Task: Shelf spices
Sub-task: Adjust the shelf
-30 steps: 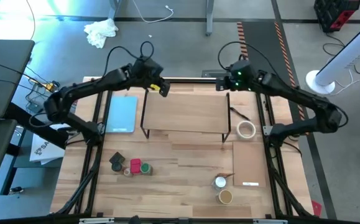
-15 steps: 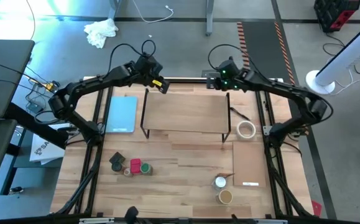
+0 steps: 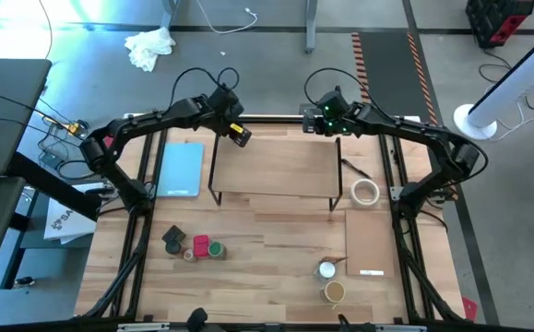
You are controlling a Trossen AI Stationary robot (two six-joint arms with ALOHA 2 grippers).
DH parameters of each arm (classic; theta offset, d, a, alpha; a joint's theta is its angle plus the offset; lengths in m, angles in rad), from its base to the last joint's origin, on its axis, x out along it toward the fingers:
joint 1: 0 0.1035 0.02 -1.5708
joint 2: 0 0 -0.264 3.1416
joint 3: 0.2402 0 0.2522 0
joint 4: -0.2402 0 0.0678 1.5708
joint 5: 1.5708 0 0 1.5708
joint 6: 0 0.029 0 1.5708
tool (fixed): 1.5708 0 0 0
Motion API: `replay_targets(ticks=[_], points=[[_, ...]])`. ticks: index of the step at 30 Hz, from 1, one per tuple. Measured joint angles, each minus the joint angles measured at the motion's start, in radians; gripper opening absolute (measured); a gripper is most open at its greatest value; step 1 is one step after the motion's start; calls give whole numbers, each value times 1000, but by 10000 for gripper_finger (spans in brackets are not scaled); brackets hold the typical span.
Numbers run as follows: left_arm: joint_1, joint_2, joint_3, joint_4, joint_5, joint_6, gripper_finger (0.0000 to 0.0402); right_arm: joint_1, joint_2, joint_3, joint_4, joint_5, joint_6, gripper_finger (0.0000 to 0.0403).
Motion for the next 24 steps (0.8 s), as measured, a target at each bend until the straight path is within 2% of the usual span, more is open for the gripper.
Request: replay_targets(ticks=[10,24], points=[[-38,34,1,-3,42,10,0,15,0,0,-104,-35,-47,0],[-75,33,-1,-98,41,93,0,156,0,0,-176,-69,-25,0]])
